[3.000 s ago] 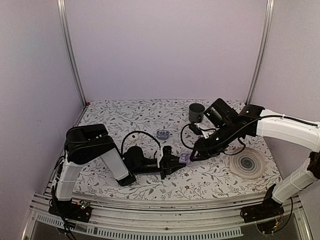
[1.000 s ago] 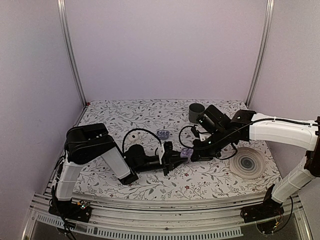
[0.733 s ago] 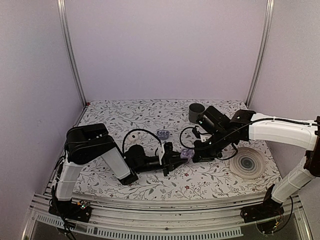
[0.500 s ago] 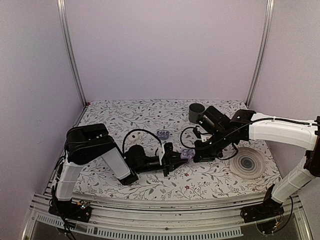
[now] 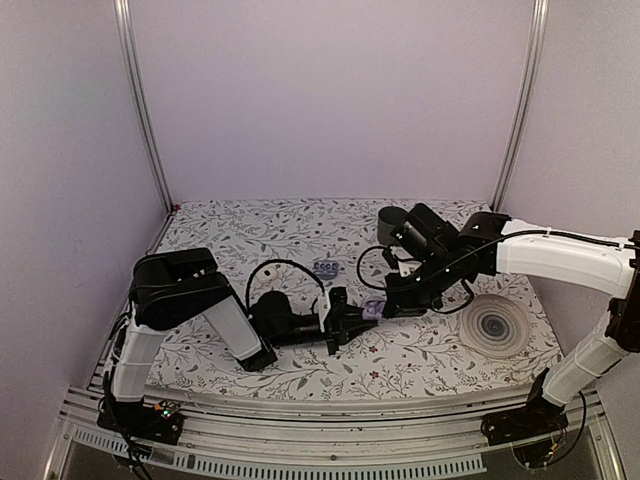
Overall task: Insert the wireless bluetooth earbuds into the charging case
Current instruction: Adjust the right earbud in the right side groove of the charging case.
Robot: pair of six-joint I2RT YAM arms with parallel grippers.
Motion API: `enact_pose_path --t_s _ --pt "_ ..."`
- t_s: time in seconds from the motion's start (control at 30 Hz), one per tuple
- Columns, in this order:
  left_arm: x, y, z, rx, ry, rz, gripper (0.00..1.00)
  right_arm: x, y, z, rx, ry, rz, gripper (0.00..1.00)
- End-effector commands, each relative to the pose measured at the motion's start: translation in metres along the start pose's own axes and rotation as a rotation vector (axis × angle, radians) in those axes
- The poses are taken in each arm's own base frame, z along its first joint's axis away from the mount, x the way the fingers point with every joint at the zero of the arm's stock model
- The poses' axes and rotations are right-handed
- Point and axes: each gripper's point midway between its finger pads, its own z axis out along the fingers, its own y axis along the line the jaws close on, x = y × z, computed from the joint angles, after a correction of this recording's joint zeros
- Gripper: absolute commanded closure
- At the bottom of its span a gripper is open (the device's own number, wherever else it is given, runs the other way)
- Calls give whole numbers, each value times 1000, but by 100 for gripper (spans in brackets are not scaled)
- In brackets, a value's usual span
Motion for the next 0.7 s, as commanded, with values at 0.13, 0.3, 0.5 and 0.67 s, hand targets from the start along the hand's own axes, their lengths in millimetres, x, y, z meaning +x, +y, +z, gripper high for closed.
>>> enact_pose_path --t_s 0.13,0.3,0.5,0.67 --pt "-62 -10 -9 7 -256 112 100 -3 -2 2 22 6 1 92" --pt "-63 -6 -9 -8 -258 104 100 1 -12 0 58 10 11 92" --pt "-65 -3 -9 -14 -262 91 100 4 -18 -5 71 -1 11 92" --pt "-65 1 -8 -26 -266 83 100 12 -11 -6 55 5 -18 92"
